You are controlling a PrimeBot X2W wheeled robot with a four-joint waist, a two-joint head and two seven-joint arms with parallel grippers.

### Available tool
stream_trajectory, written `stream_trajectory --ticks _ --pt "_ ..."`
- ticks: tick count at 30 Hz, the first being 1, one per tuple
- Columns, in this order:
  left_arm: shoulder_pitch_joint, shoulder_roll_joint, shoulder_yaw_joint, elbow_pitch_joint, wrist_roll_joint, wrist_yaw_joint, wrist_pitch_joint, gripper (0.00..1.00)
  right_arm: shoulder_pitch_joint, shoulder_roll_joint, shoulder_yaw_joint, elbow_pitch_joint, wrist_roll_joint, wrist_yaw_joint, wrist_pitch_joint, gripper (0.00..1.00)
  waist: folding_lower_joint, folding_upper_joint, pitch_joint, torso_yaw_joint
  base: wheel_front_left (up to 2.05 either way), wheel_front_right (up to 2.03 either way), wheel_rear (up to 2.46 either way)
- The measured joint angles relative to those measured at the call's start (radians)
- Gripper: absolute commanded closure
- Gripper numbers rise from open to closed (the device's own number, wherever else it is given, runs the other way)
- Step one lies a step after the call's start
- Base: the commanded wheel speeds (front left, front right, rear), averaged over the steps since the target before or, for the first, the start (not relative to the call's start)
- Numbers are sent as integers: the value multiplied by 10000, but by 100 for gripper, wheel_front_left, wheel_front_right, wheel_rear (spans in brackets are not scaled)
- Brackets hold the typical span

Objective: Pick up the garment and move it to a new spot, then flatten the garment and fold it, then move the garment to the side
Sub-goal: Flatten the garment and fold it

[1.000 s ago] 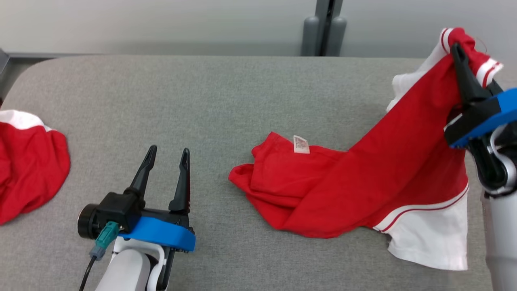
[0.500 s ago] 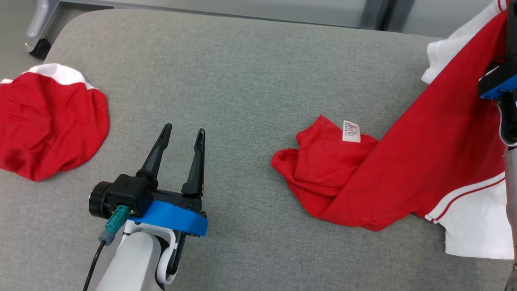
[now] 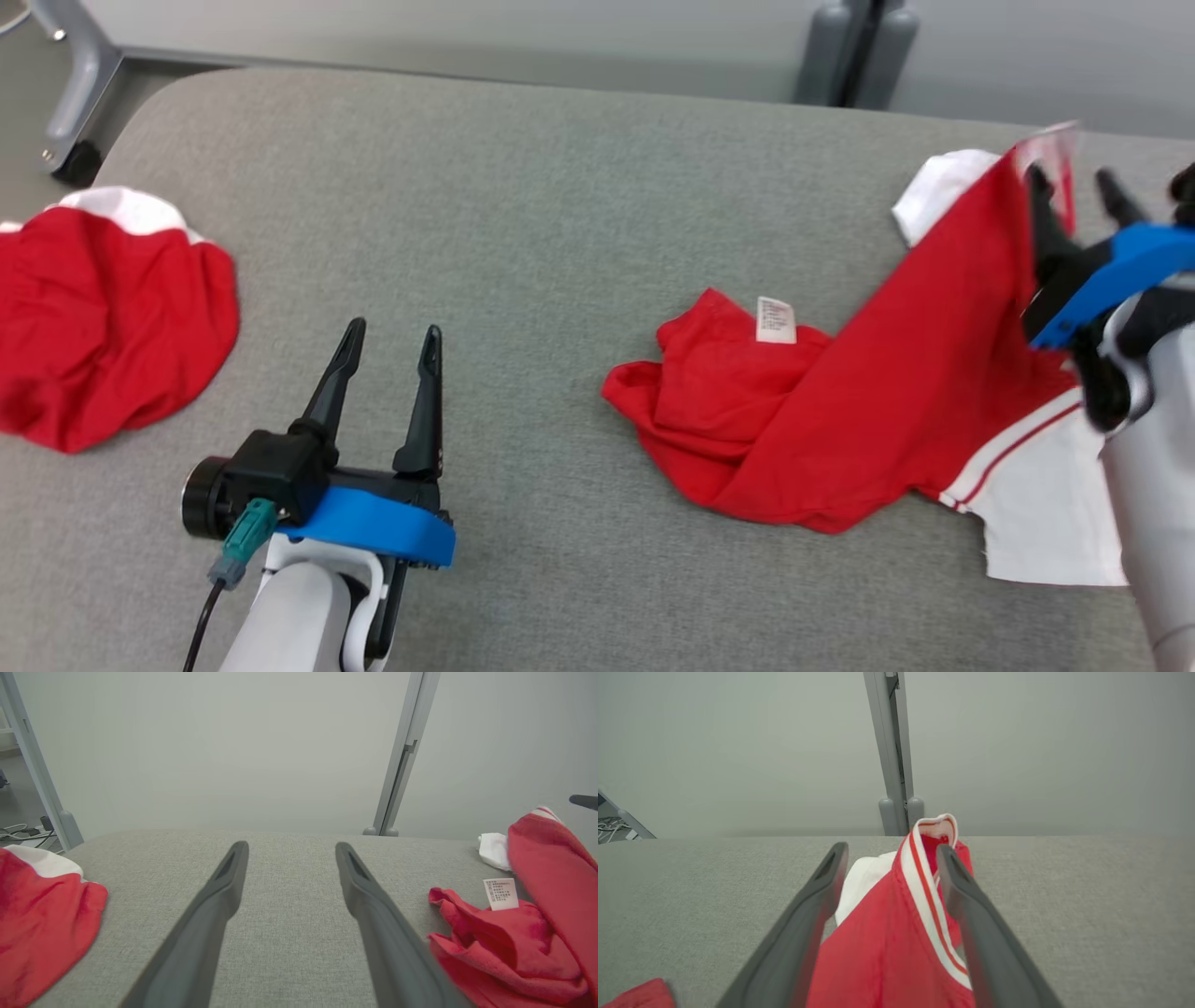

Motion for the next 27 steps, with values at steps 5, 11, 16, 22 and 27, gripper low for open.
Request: stream_trajectory --ticks 5,11,16,22,27 --pt "314 88 192 67 -6 92 0 0 1224 71 686 -988 397 0 10 0 0 0 -439 -444 0 0 0" --pt "722 190 303 104 -38 188 -2 0 3046 111 769 -2930 226 -2 -882 0 -2 0 -1008 -889 0 0 0" --pt "989 251 430 77 -36 234 -2 0 4808 721 276 -4742 -221 0 -1269 0 -2 0 -1348 -1142 0 0 0" --pt "1160 326 508 69 -61 276 0 0 6478 1532 -119 -6759 -700 0 -1191 0 -2 0 -1479 -1300 0 0 0" --pt "1185 347 533 100 -63 291 -2 0 7385 1923 -77 -7701 -683 0 -844 0 -2 0 -1542 -1388 0 0 0"
